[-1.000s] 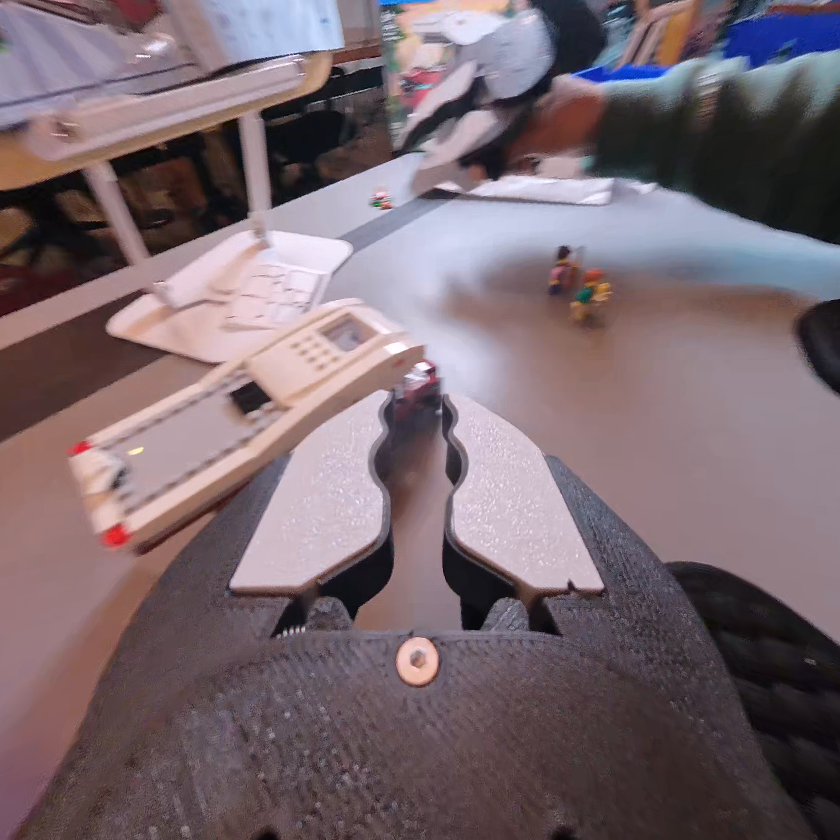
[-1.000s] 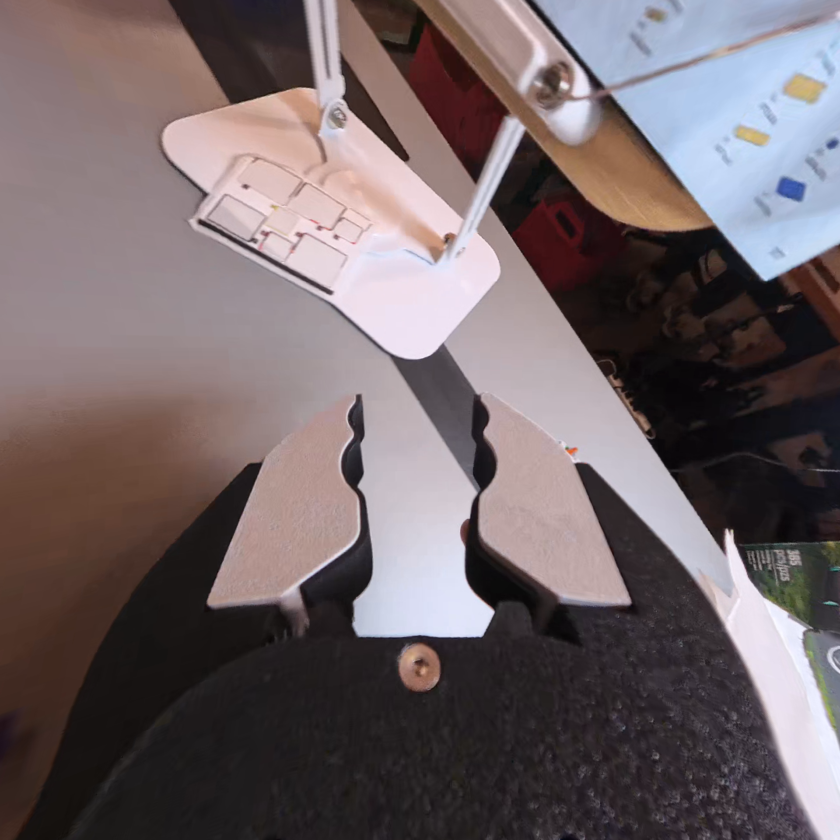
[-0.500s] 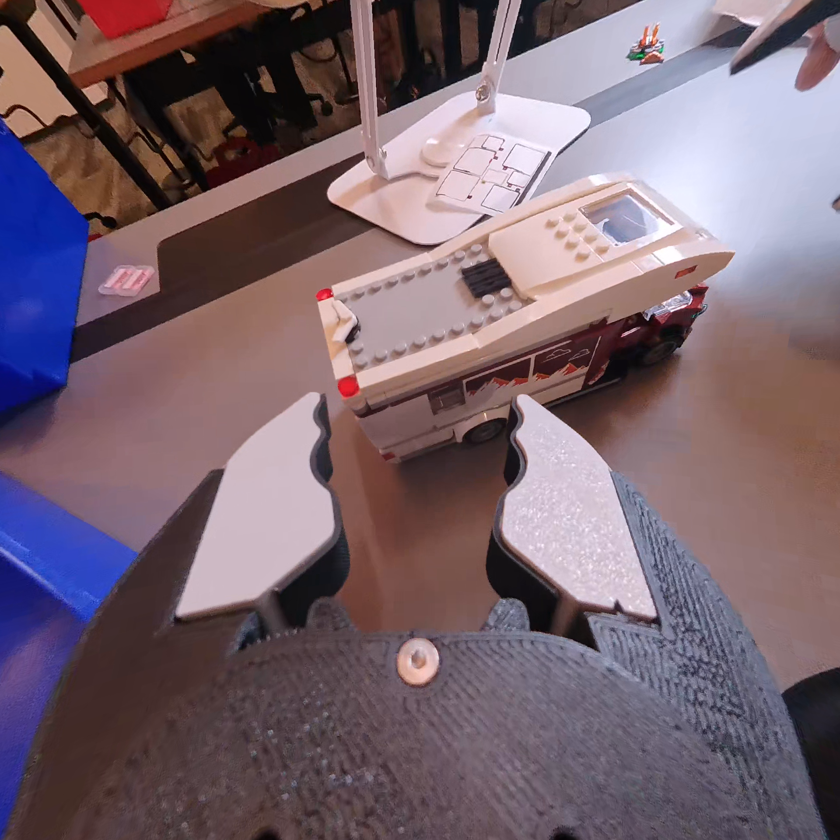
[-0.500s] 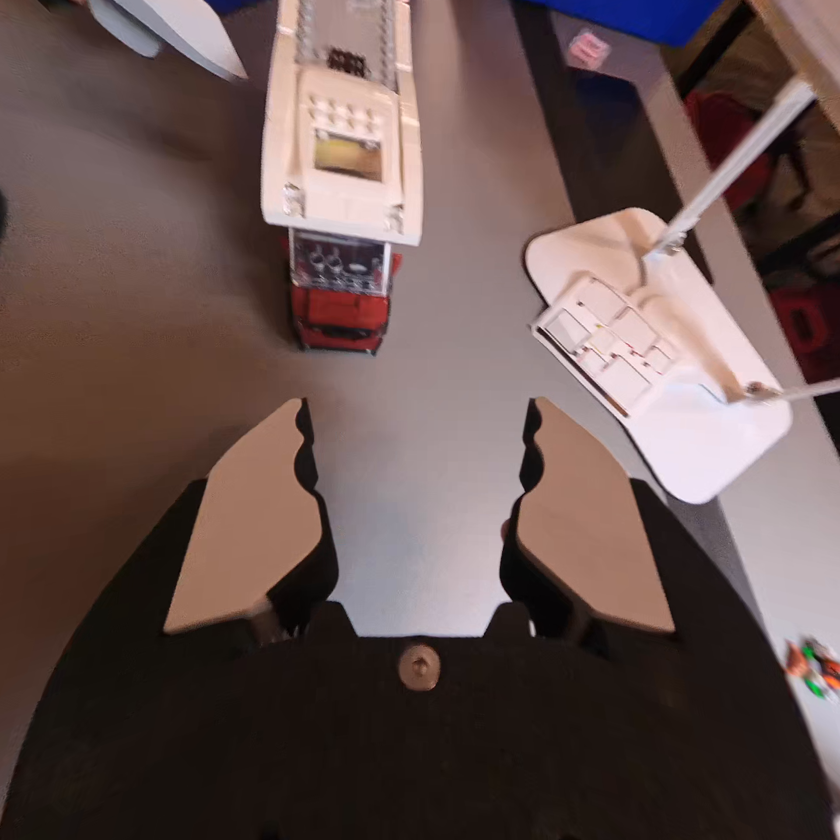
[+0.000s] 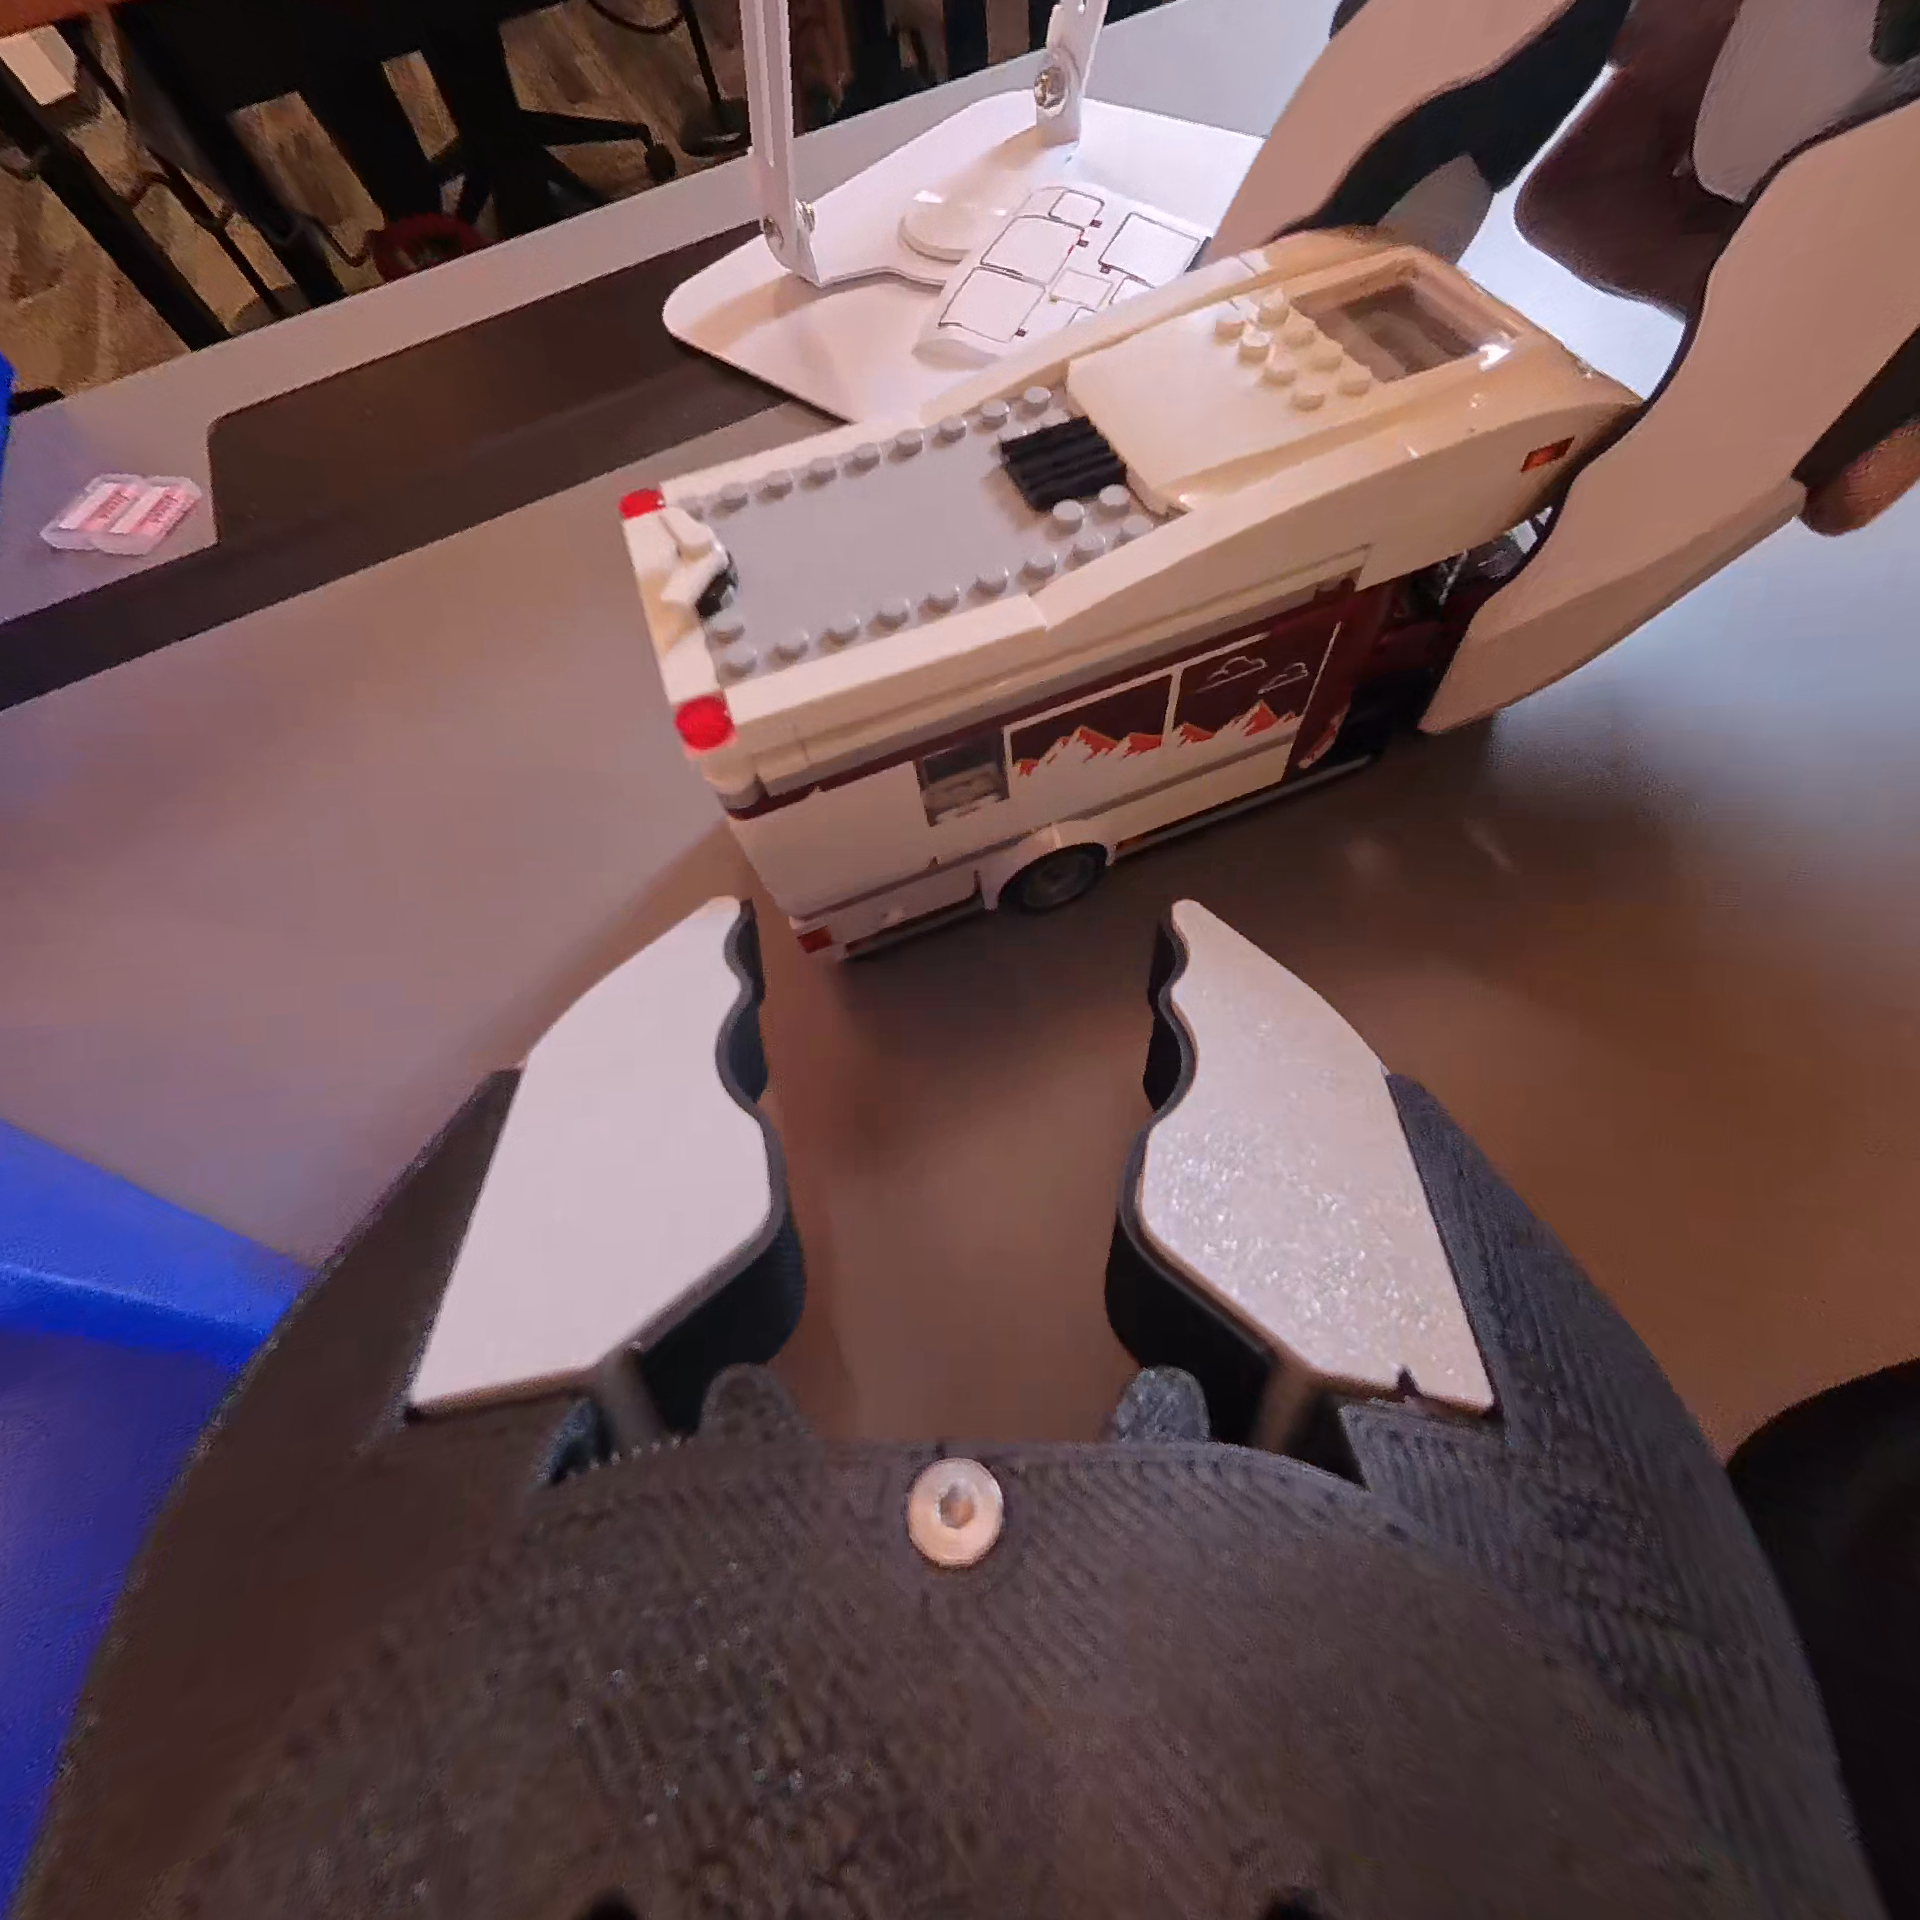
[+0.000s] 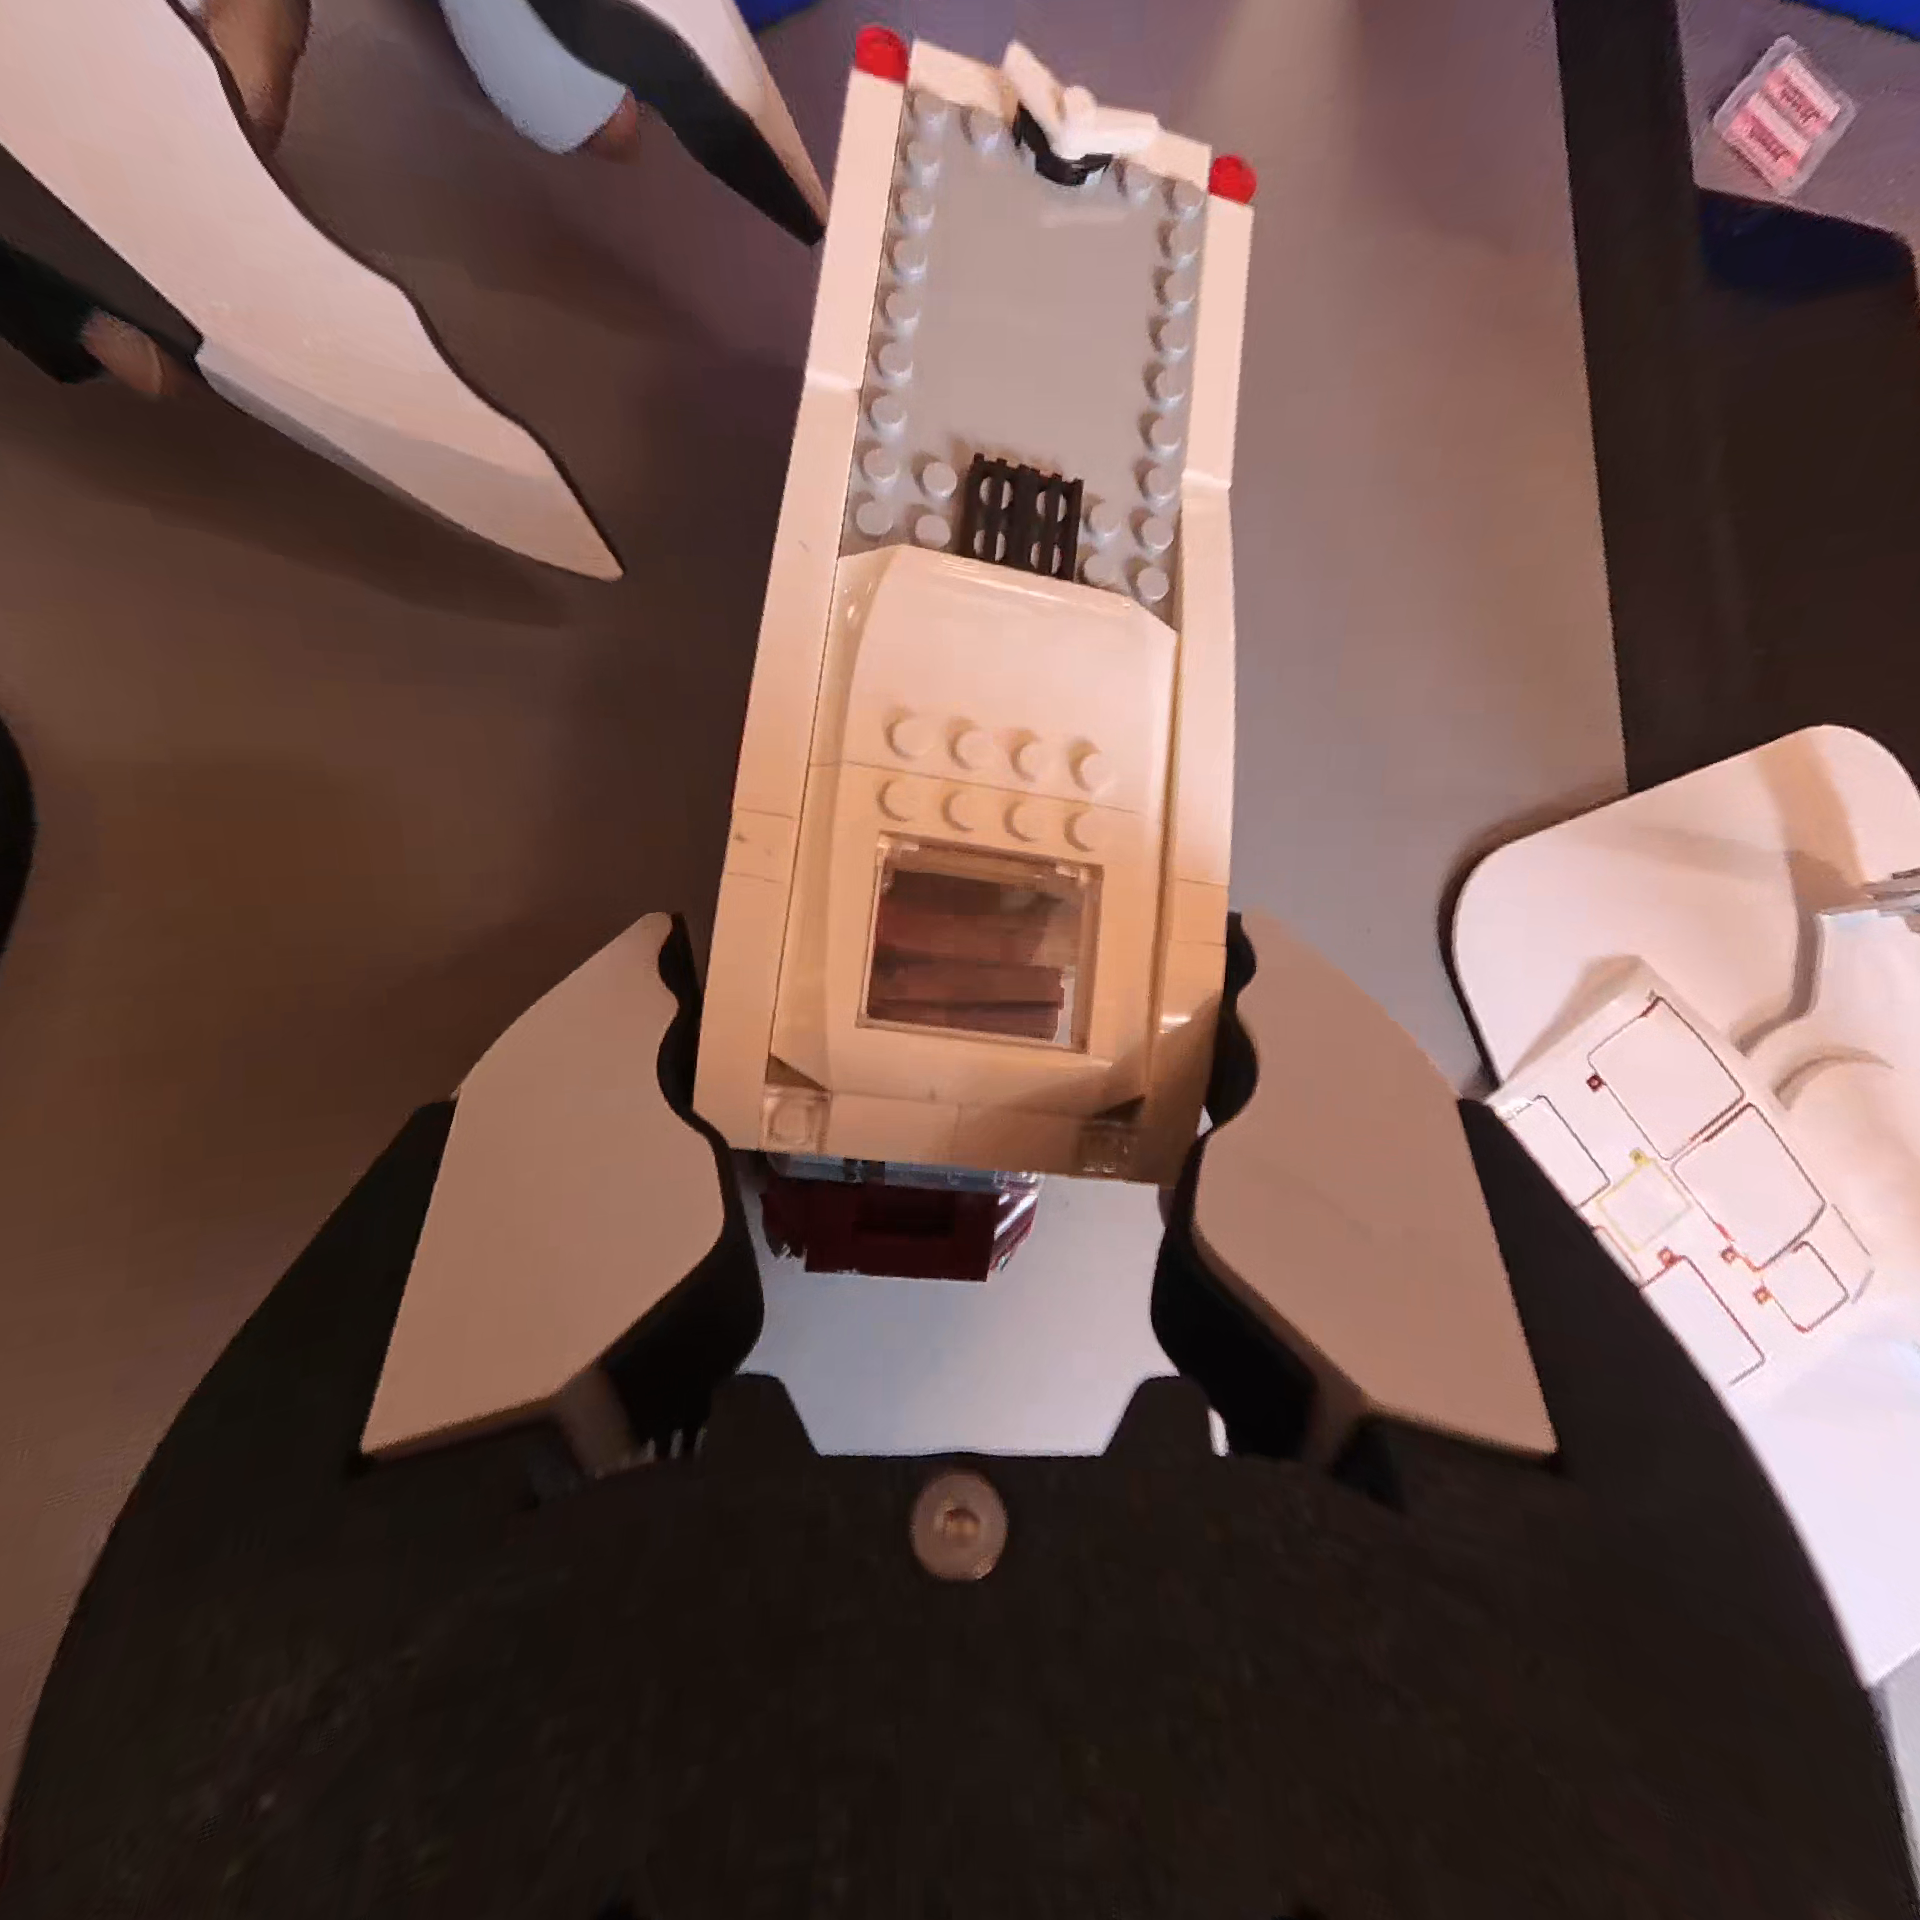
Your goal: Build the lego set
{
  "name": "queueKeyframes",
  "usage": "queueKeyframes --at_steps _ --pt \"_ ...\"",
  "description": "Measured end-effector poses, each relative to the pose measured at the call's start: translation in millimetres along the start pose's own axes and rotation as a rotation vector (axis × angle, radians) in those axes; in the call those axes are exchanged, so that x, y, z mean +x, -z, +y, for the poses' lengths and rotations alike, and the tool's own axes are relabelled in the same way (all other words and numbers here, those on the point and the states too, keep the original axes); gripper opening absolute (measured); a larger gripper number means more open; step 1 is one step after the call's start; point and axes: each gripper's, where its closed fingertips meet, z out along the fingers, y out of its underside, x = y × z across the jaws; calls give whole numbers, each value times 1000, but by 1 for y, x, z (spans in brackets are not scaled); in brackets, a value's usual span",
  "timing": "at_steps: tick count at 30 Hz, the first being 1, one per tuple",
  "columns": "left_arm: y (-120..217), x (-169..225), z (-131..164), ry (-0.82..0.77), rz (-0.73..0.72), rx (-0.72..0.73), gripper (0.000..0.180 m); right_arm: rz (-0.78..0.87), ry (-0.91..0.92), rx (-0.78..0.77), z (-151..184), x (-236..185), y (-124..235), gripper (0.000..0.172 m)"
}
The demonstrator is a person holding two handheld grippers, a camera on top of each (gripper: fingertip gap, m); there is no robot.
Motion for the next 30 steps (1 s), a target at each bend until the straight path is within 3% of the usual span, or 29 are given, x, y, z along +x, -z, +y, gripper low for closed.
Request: queueKeyframes --at_steps 5,10,17,30 --pt "-2 12 -3 -18 31 7 72 16 -47 28 -11 2 20 93" --pt "-6 25 -2 -31 66 -2 71 62 -42 26 0 15 42 93" --pt "-9 31 -3 -39 76 -4 70 57 -43 59 8 11 31 93" --pt "-1 11 -8 36 29 37 70 18 -30 203 -15 6 23 93"
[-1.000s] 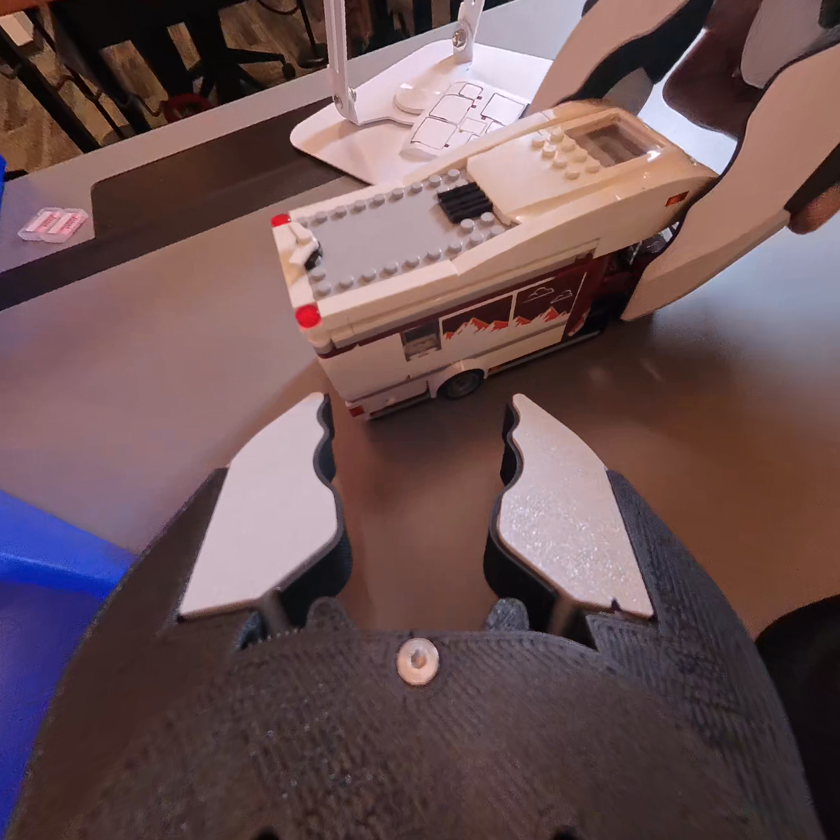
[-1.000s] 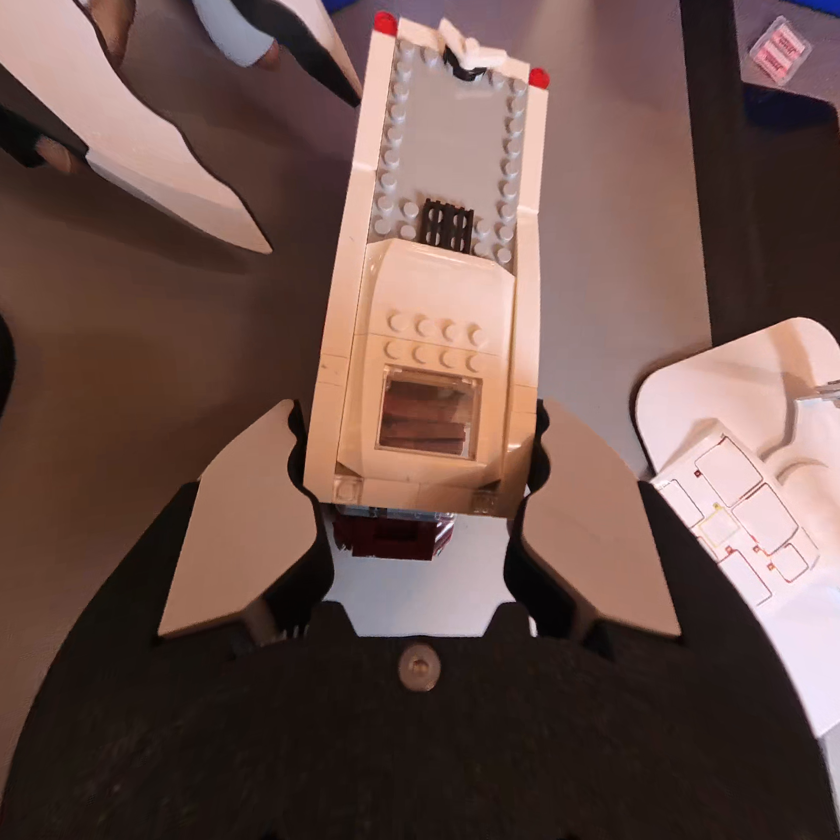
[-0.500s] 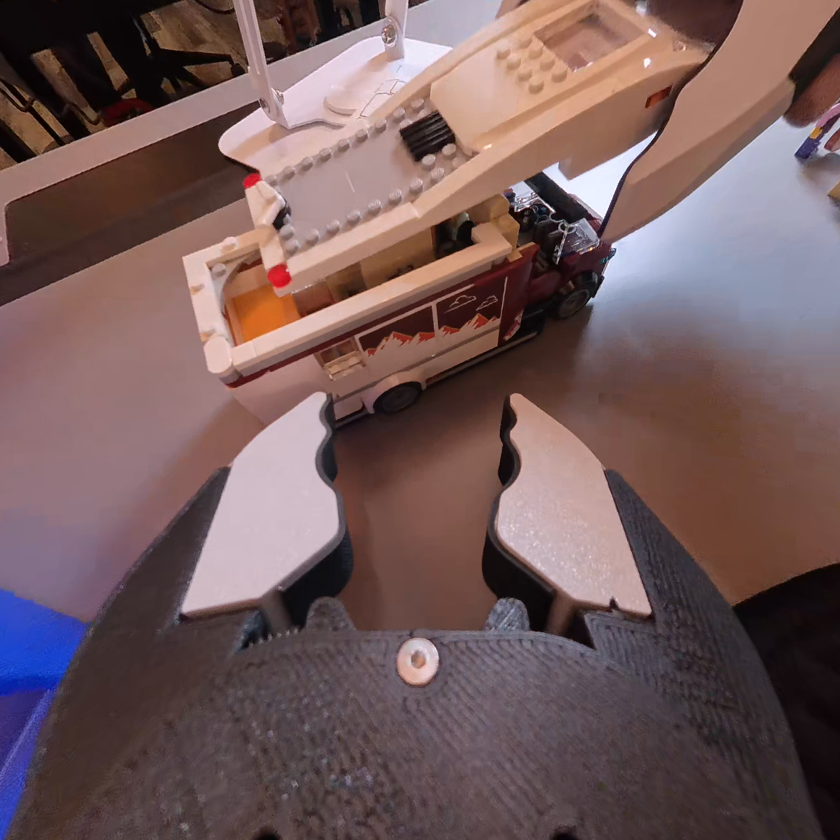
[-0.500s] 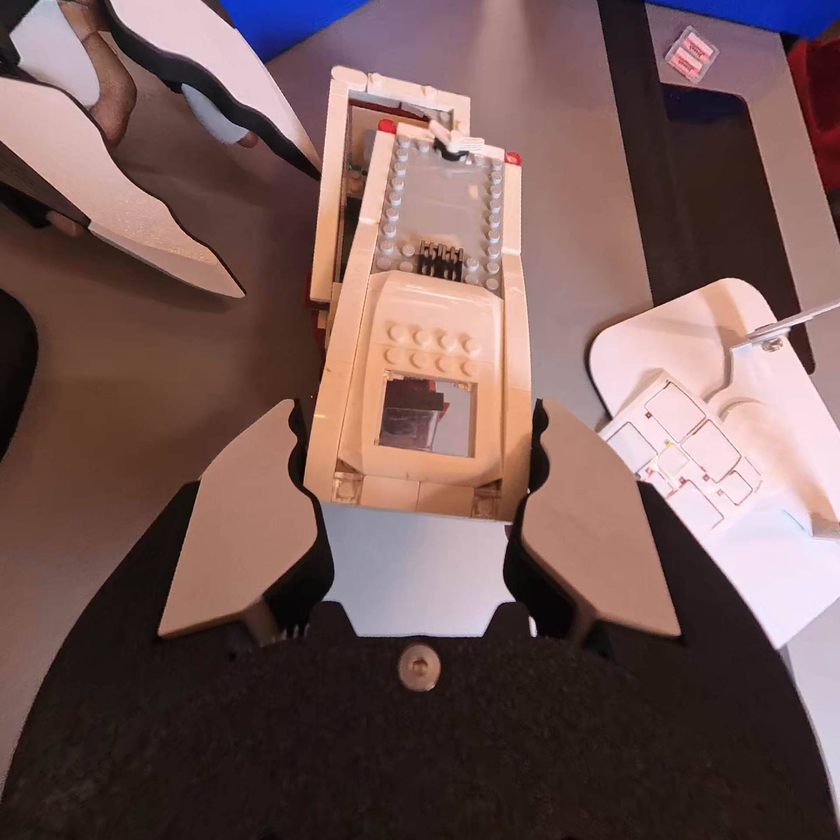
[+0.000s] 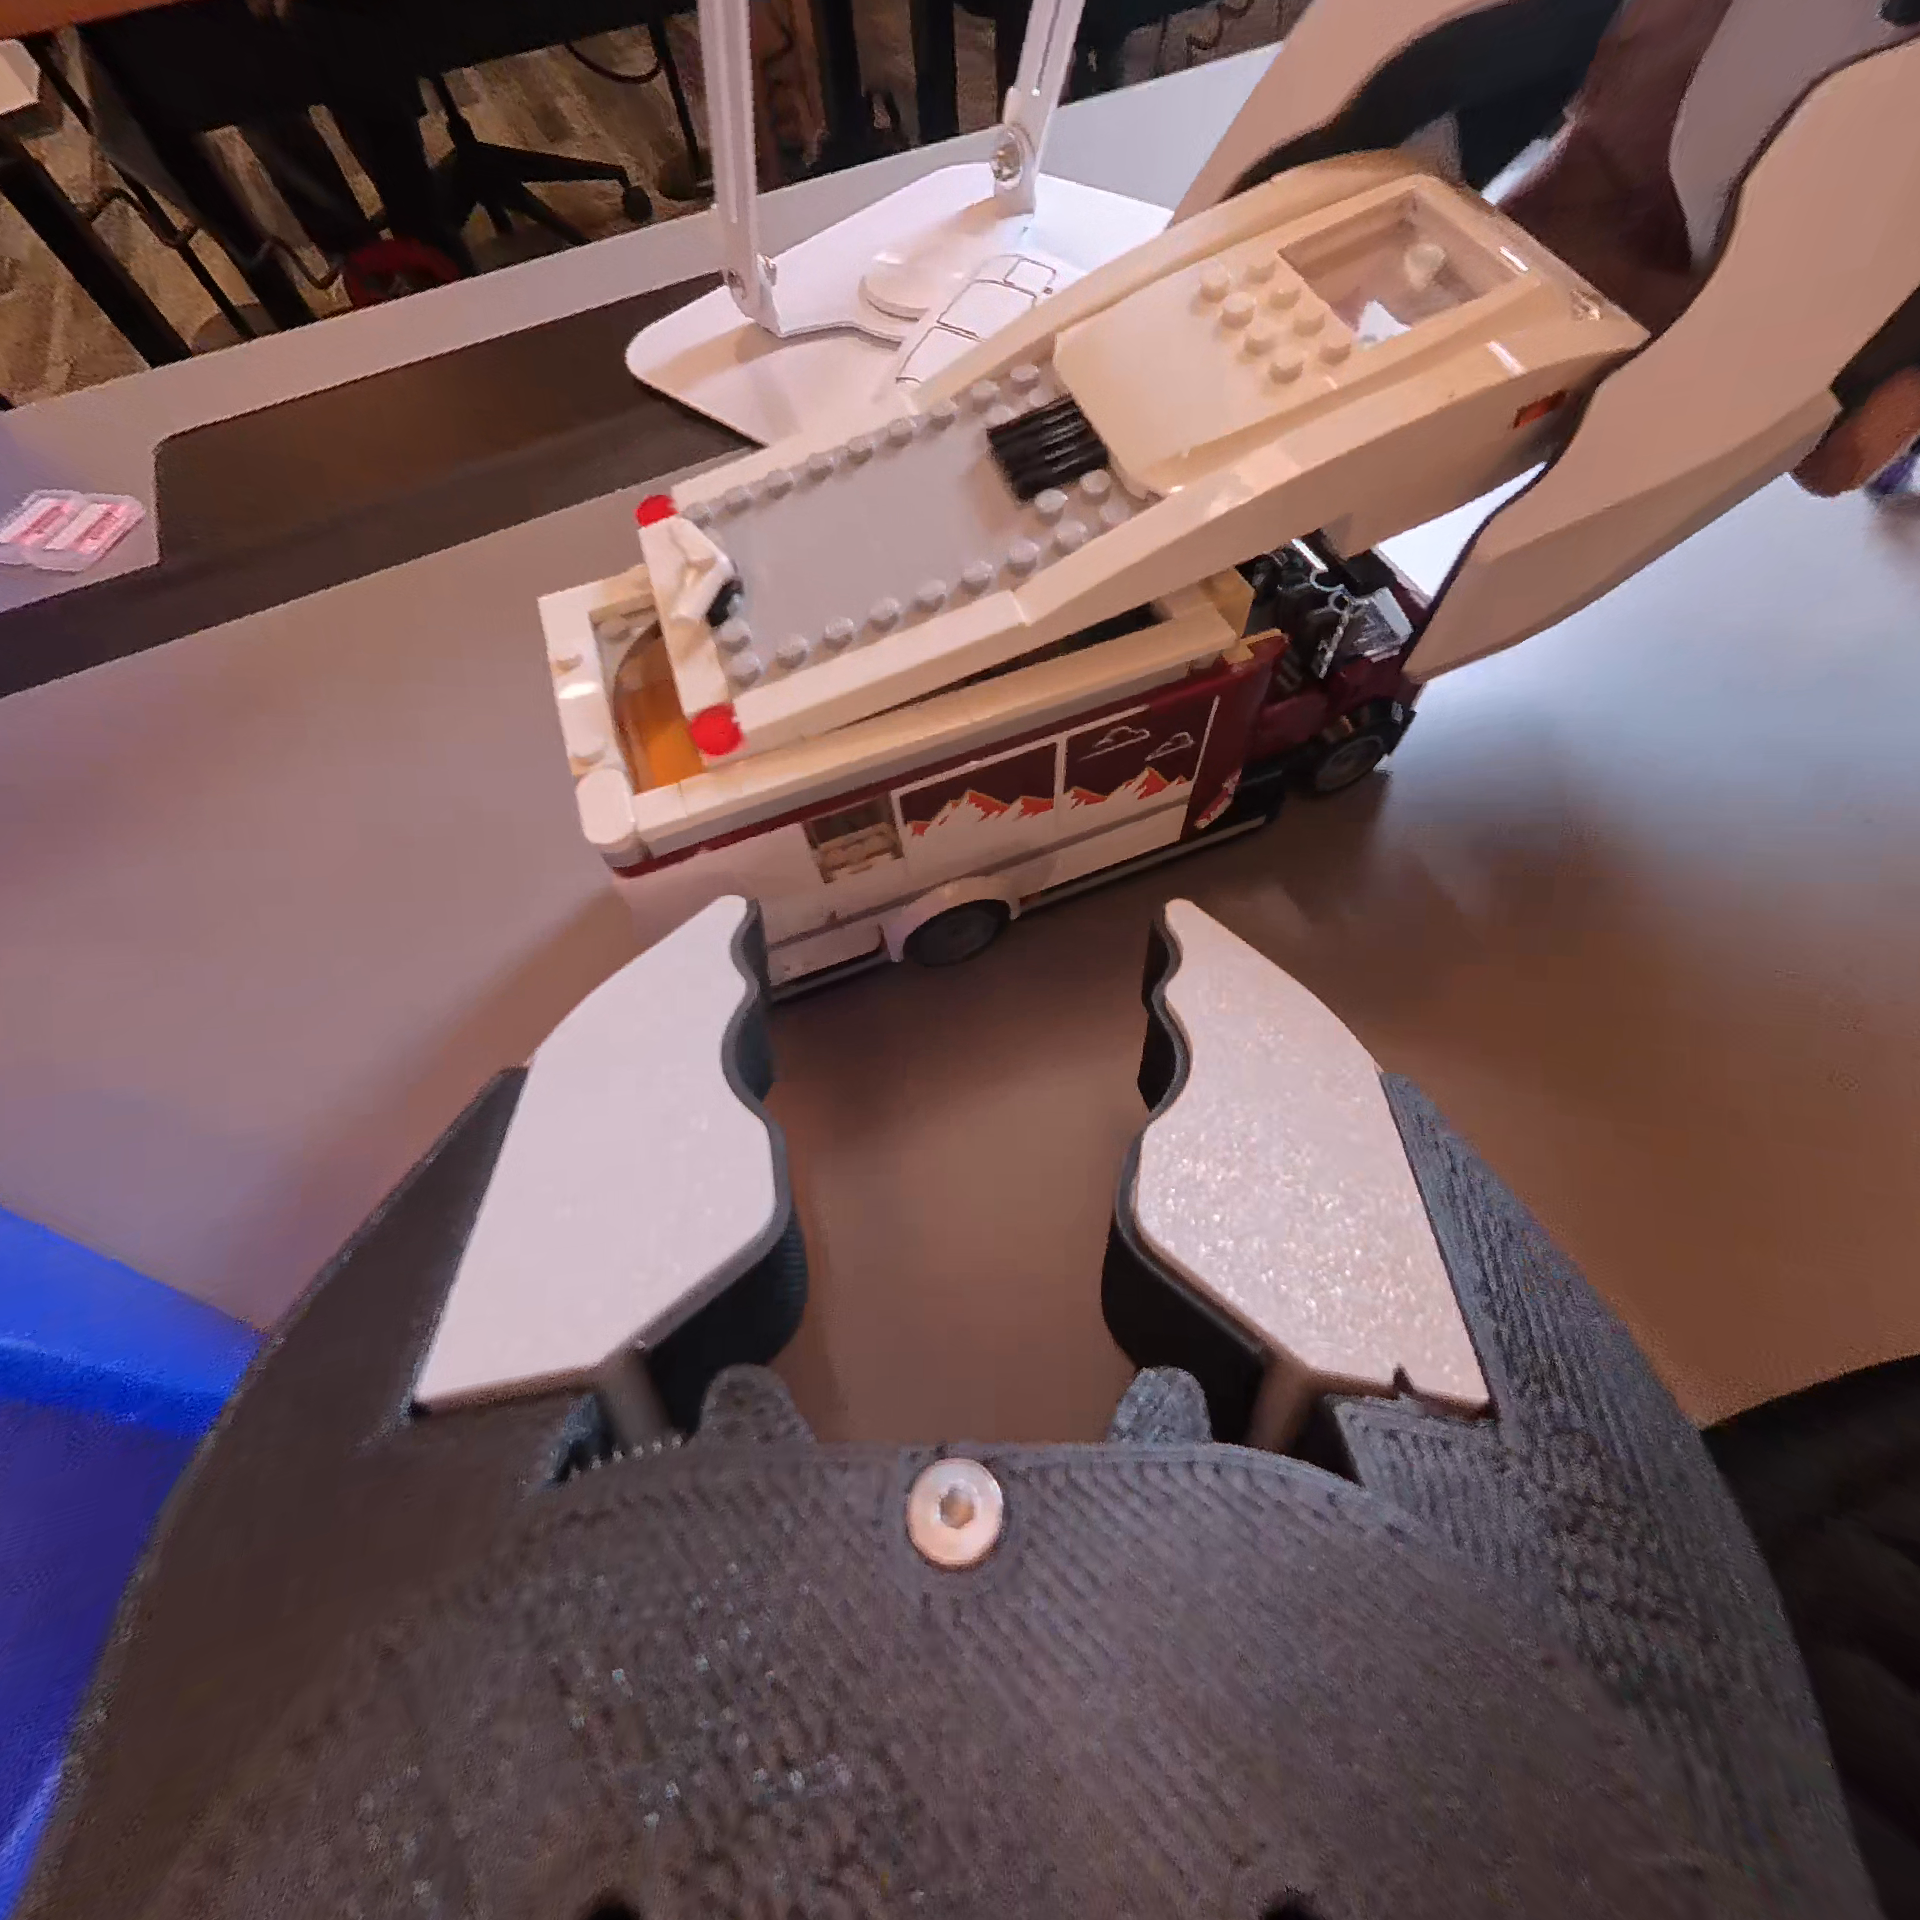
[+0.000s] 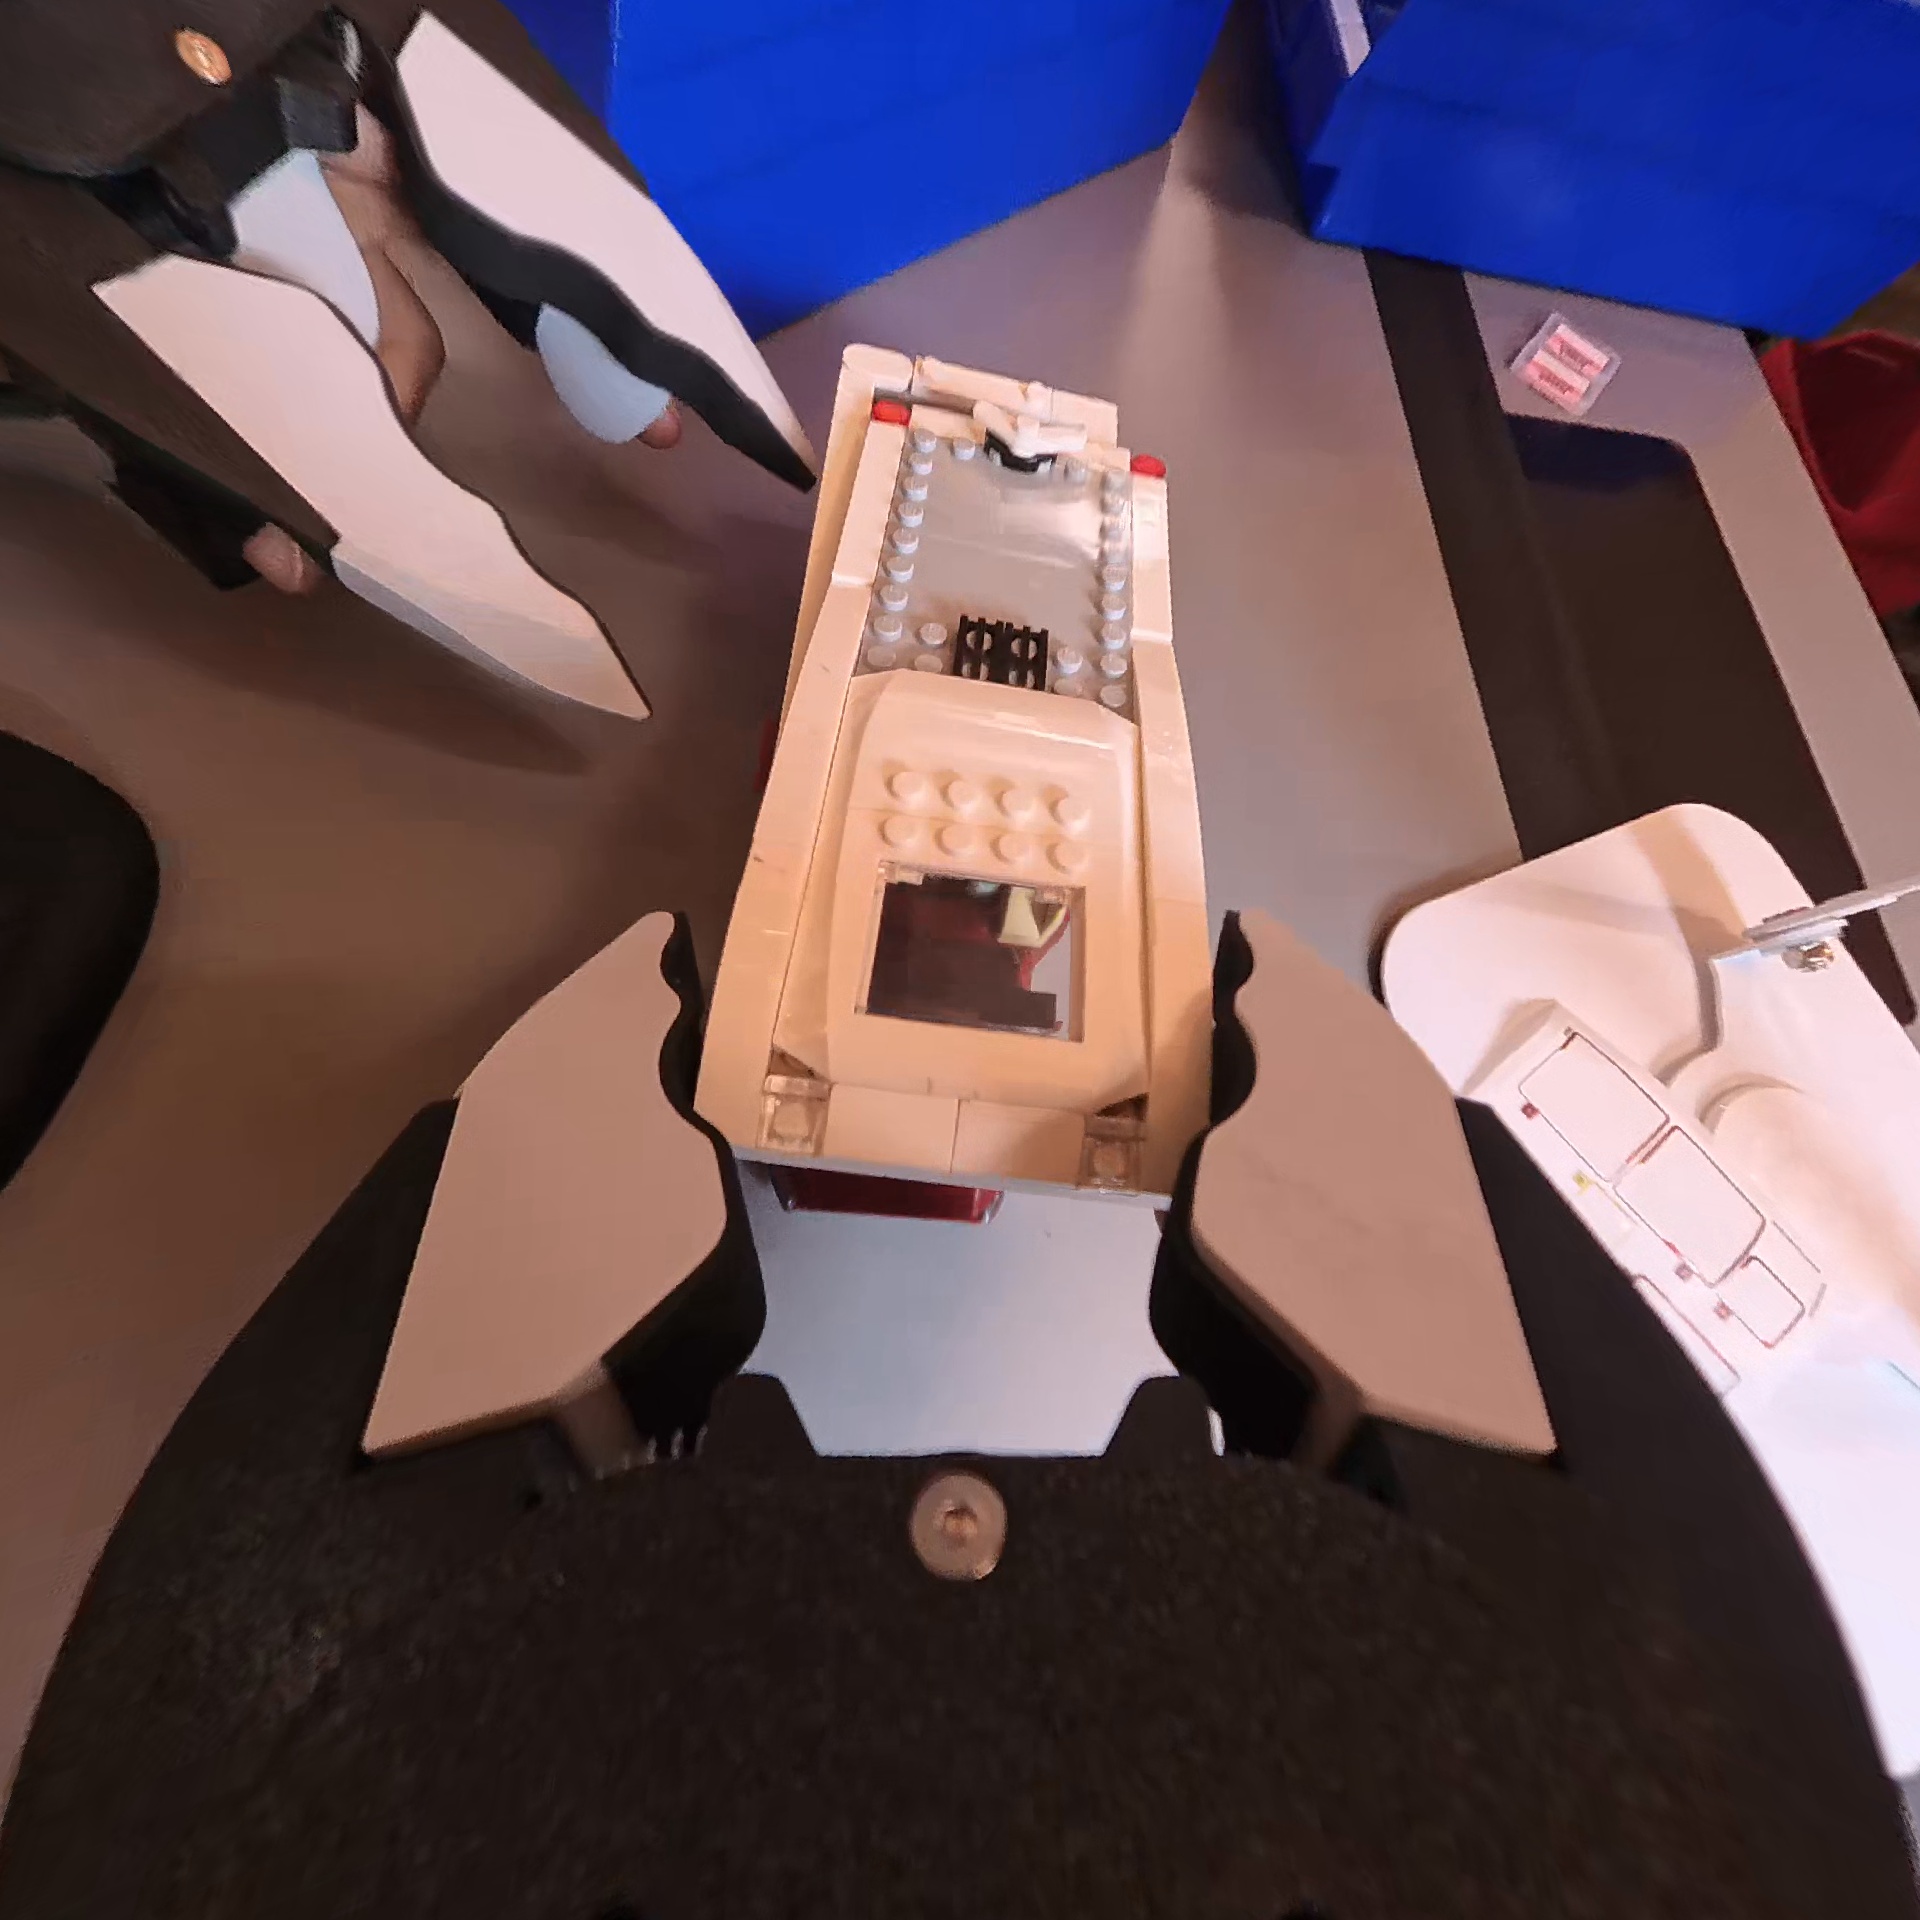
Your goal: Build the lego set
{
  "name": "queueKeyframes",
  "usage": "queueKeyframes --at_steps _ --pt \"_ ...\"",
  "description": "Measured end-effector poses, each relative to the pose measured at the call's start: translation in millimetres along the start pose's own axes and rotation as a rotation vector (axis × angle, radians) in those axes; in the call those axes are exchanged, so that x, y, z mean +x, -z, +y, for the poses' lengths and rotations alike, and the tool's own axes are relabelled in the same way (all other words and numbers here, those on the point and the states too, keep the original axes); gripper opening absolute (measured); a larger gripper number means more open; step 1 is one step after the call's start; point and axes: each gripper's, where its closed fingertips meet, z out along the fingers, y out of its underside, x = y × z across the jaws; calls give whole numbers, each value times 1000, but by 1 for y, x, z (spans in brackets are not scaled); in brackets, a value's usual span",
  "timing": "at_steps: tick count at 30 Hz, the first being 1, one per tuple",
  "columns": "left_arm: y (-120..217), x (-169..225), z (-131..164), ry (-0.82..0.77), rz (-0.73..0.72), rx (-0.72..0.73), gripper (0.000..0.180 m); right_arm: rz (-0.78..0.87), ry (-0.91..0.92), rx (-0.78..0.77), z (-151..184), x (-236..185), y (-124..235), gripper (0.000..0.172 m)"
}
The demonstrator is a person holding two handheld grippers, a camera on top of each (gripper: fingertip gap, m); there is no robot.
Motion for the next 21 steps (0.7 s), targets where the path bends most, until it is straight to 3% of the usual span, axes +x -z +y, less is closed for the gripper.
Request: queueKeyframes --at_steps 6,16,21 --pt "-8 -17 1 99 -23 -9 72 -22 -47 121 -23 6 7 93" --pt "-11 -17 9 81 -35 -55 77 -6 -73 233 -58 12 7 93" --pt "-10 -17 8 80 -41 -52 77 14 -59 175 -50 7 -13 93"
